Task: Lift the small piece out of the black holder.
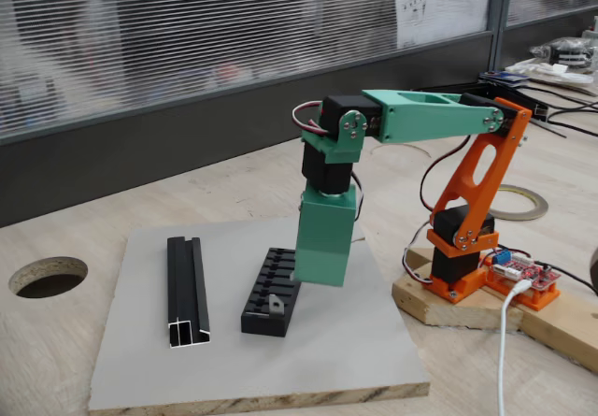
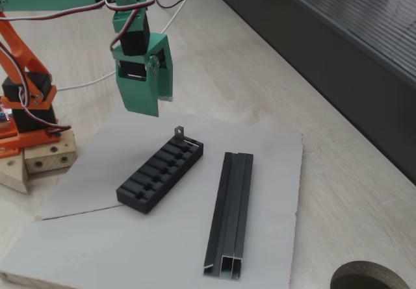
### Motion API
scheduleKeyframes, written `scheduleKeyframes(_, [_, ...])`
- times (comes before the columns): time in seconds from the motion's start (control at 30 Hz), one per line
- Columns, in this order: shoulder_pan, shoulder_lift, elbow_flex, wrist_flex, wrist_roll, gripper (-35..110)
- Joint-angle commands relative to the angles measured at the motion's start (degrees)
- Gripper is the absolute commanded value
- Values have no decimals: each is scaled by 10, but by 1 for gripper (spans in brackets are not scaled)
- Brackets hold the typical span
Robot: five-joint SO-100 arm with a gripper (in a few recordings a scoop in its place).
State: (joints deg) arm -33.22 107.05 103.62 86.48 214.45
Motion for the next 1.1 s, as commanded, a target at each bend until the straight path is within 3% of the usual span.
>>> scheduleKeyframes(0.0, [-4, 0, -1, 10, 0, 36])
scheduleKeyframes(0.17, [-10, -52, -11, 5, 0, 36])
scheduleKeyframes(0.43, [-9, -62, -3, -91, 2, 36])
scheduleKeyframes(1.07, [-2, -69, 12, -94, 1, 36])
